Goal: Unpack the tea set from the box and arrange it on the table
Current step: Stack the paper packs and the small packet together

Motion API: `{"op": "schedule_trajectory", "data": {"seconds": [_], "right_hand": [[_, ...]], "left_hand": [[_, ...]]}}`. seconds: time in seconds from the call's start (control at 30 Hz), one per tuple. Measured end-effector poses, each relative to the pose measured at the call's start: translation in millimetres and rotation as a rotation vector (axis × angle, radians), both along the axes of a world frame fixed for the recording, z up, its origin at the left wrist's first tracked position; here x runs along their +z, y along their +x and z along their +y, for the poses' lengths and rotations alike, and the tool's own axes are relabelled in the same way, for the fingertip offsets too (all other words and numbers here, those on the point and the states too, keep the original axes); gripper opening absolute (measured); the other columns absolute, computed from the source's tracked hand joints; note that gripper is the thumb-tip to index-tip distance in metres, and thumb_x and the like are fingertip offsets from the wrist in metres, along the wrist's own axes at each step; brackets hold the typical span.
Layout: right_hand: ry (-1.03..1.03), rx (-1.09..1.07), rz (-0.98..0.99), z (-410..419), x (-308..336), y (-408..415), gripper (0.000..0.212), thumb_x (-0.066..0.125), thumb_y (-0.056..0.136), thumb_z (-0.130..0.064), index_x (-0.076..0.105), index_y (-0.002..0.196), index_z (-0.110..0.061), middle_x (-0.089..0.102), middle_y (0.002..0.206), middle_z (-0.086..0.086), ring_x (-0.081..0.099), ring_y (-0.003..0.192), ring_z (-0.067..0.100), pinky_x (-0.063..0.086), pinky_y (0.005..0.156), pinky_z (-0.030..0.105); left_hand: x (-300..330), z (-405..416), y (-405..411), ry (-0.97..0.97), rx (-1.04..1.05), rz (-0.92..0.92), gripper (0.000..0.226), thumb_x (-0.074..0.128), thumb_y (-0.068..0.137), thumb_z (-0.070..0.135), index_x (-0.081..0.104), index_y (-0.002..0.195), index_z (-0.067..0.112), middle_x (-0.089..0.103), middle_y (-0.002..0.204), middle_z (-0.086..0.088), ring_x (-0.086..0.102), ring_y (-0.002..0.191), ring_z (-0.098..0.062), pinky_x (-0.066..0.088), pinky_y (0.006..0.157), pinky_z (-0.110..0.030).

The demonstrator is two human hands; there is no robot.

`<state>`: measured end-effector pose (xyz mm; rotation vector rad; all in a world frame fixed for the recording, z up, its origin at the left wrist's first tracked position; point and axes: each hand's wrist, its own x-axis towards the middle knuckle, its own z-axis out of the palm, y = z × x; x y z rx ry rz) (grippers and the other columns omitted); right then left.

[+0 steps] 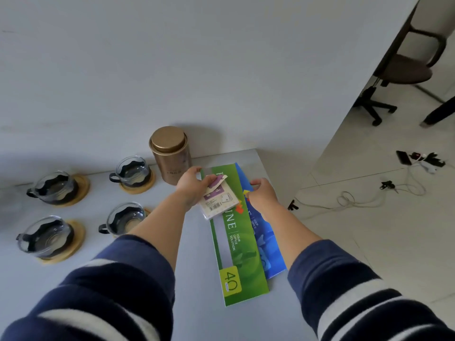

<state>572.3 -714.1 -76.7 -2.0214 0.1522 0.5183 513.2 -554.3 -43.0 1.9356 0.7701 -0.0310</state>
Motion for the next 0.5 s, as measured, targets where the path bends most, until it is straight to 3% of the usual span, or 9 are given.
{"op": "schedule_trajectory", "data": {"seconds": [0.1, 0.2, 0.27, 0.37, 0.43, 0.5], "right_hand": [[0.105, -0.025, -0.003, 12.1, -2.2, 25.2, 0.037, 0.051, 0.090, -0.001, 0.051, 0.126, -0.008, 0.059, 0.120, 0.011, 0.056, 0.098, 0.023, 0.050, 0.085, 0.035], [0.258, -0.095, 0.051, 21.2, -4.5, 39.3, 0.038, 0.036, 0.094, 0.002, 0.051, 0.128, -0.007, 0.061, 0.118, 0.015, 0.062, 0.089, 0.027, 0.052, 0.064, 0.033], [0.276, -0.101, 0.017, 24.9, -11.2, 41.7, 0.037, 0.035, 0.094, 0.001, 0.055, 0.123, -0.010, 0.064, 0.113, 0.010, 0.064, 0.085, 0.022, 0.054, 0.066, 0.032], [0.102, 0.001, -0.164, 27.6, -26.0, 39.0, 0.035, 0.044, 0.092, -0.007, 0.059, 0.122, -0.016, 0.067, 0.117, 0.007, 0.062, 0.103, 0.023, 0.053, 0.082, 0.036], [-0.059, 0.081, -0.293, 28.9, -31.9, 37.9, 0.030, 0.050, 0.089, -0.008, 0.061, 0.114, -0.020, 0.067, 0.112, 0.004, 0.054, 0.110, 0.025, 0.047, 0.075, 0.032], [-0.213, 0.153, -0.365, 30.6, -32.6, 38.1, 0.025, 0.050, 0.087, -0.008, 0.062, 0.108, -0.017, 0.062, 0.110, 0.005, 0.050, 0.108, 0.027, 0.039, 0.067, 0.028]], "left_hand": [[-8.5, -2.3, 33.7, 0.023, 0.016, 0.019, 0.066, 0.063, 0.089, 0.040, 0.037, 0.145, 0.015, 0.050, 0.141, -0.011, 0.059, 0.114, -0.029, 0.051, 0.088, -0.034], [-14.8, -1.3, 60.9, 0.000, 0.053, 0.028, 0.065, 0.063, 0.090, 0.038, 0.038, 0.144, 0.013, 0.049, 0.143, -0.010, 0.057, 0.118, -0.030, 0.047, 0.085, -0.031], [-18.2, 1.0, 74.2, 0.003, 0.104, 0.027, 0.064, 0.065, 0.089, 0.037, 0.040, 0.143, 0.012, 0.052, 0.139, -0.010, 0.058, 0.115, -0.030, 0.045, 0.078, -0.029], [-21.7, -2.7, 83.8, 0.003, 0.221, 0.009, 0.055, 0.059, 0.093, 0.033, 0.042, 0.137, 0.006, 0.056, 0.130, -0.008, 0.059, 0.108, -0.026, 0.049, 0.067, -0.025], [-23.2, -14.4, 85.4, 0.058, 0.307, 0.024, 0.052, 0.049, 0.097, 0.035, 0.040, 0.136, 0.002, 0.048, 0.135, -0.011, 0.049, 0.120, -0.028, 0.049, 0.086, -0.031], [-22.7, -30.3, 82.0, 0.124, 0.368, 0.108, 0.052, 0.045, 0.097, 0.034, 0.037, 0.137, 0.003, 0.035, 0.144, -0.015, 0.032, 0.132, -0.032, 0.035, 0.103, -0.038]]}}
